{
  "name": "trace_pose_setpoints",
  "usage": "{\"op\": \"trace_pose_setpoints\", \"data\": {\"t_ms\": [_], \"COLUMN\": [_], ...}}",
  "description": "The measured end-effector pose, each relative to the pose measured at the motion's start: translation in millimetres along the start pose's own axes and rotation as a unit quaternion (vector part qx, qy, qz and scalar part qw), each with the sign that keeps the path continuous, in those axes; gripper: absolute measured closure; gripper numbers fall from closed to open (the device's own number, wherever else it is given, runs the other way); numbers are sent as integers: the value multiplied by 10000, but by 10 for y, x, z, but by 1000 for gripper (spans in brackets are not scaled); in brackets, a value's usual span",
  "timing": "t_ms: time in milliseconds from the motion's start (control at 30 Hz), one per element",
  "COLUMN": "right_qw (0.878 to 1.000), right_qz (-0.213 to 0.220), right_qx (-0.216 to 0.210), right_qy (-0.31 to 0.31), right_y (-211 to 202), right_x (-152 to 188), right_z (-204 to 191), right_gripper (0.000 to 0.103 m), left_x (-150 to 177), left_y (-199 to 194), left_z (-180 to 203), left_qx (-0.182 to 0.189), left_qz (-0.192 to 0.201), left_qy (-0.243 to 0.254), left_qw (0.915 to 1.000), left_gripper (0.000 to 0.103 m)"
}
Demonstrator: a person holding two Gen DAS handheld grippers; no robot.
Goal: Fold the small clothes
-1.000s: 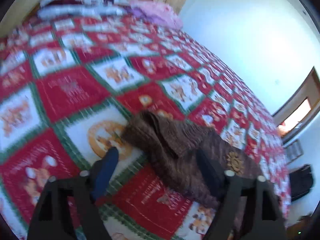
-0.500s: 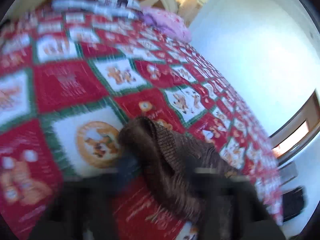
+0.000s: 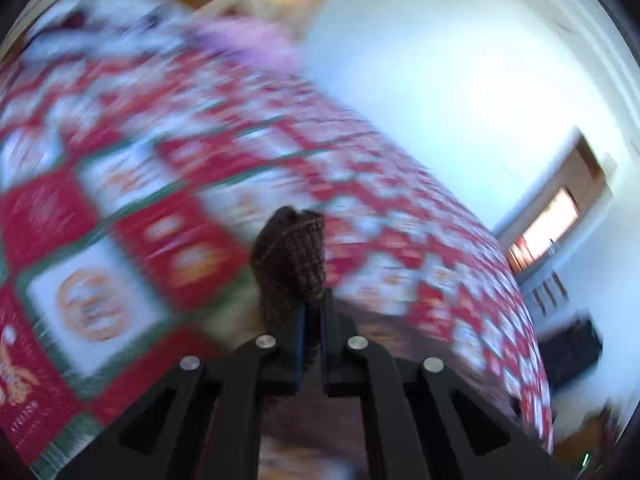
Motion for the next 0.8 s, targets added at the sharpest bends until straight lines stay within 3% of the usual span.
{"op": "trace_pose_setpoints", "data": {"t_ms": [100,167,200,300,467,533,667,767,800], "right_qw": [10000,10000,10000,10000,10000,10000,9999,9999,9999], "right_qz": [-3,-4,-6,-5,-7,-8,-13,-17,-17], "right_qx": [-6,-28,-39,-42,-49,-57,-85,-85,-84], "right_qy": [2,22,31,34,40,46,69,70,69], "right_y": [0,-1,-2,-4,-2,-4,-9,-8,-8], "right_x": [0,-4,-4,-5,-7,-6,-7,-6,-6], "right_z": [0,1,1,2,0,0,2,3,3], "right_gripper": [94,94,94,94,94,94,94,94,94], "left_x": [99,389,654,1389,2417,2562,2663,2738,2778], "left_y": [35,65,98,285,666,670,650,624,547], "left_z": [927,1584,1939,2447,2526,2482,2534,2590,2639], "left_qx": [646,1126,1384,1631,1285,1226,1142,1325,1522], "left_qz": [-58,-248,-423,-930,-2050,-2251,-2295,-2583,-2734], "left_qy": [891,1593,2001,2635,3164,3206,3594,3704,3681], "left_qw": [9939,9805,9690,9462,9172,9119,8973,8824,8755], "left_gripper": [98,98,98,98,97,97,96,83,63]}}
Point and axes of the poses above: each gripper's, at about its wrist camera, not at the fingertips, and y roughly the way its jaws point, z to its right, x to its underside, the point moved 8 cm from there along y, roughly the way its jaws point, and after that the axes turned 15 degrees about x, right-handed, at the moved point
